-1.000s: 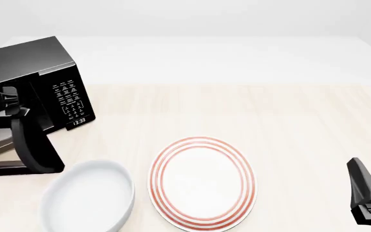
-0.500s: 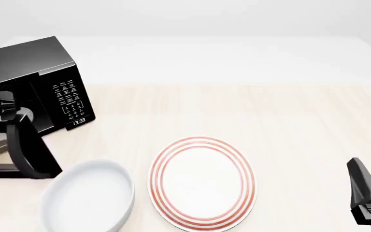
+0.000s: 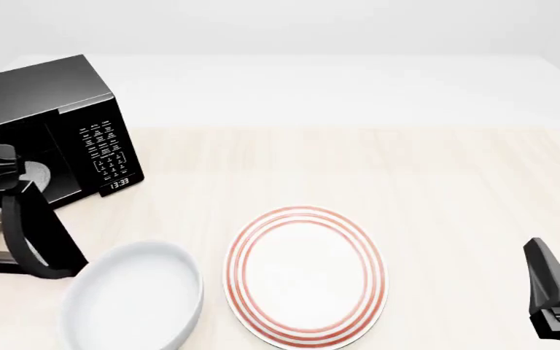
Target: Open the microwave.
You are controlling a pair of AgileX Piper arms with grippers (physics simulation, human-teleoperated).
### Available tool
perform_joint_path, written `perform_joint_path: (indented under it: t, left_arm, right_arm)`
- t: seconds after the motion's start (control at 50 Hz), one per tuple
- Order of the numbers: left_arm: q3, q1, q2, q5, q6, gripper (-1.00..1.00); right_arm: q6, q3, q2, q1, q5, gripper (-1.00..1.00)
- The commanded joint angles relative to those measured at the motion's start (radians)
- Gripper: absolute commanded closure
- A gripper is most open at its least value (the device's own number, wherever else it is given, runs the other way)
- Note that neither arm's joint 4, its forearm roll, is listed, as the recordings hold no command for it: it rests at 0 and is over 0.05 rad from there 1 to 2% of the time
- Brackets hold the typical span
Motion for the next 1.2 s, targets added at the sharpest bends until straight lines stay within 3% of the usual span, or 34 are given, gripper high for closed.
perform_joint_path:
  t: [0.02,1.2]
  left_arm:
    - [0.074,0.026,-0.006,0.027,-0.007,-1.00]
    - [0.167,0.103,-0.110,0.066,-0.002,-1.00]
  right_arm:
    - [0.000,0.000,0.000,0.000,0.000,-1.00]
    - [0.000,0.000,0.000,0.000,0.000,-1.00]
